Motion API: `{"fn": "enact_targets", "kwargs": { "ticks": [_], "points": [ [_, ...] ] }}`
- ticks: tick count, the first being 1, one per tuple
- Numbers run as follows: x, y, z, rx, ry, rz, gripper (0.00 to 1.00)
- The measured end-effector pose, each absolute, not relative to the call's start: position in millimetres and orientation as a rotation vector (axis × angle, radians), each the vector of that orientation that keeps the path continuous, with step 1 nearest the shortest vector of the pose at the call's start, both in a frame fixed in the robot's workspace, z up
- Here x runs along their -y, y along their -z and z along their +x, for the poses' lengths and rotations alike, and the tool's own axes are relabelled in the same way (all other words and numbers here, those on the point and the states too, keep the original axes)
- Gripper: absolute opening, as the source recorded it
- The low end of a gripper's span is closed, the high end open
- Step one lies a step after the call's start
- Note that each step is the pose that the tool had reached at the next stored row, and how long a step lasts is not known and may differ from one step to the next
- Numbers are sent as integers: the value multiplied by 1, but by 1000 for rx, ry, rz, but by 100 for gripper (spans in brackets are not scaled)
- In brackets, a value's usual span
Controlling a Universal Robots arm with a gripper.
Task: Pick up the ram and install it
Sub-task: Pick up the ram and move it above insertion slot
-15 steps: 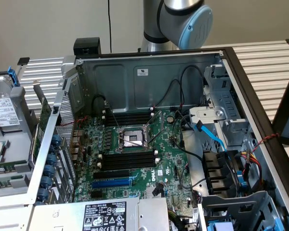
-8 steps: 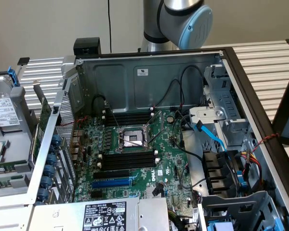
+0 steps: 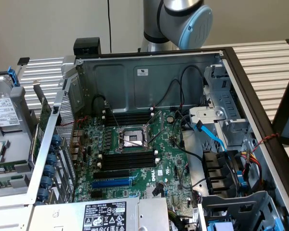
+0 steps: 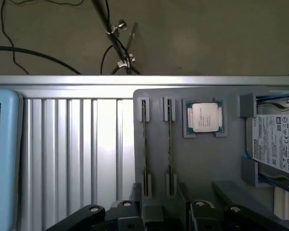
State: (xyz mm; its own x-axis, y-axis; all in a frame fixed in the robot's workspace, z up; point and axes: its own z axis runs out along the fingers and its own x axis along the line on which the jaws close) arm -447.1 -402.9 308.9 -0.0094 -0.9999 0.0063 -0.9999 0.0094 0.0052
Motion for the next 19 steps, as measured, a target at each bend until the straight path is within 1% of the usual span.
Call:
{"fn": "enact_targets", "kwargs": {
  "ticks": [9,14,19],
  "points": [
    [404,-293,-451,2228,-1,2203,42],
    [413,-283,-451,2229,-1,2203,42],
    [414,-274,-451,2228,-1,2203,42]
  ]
}}
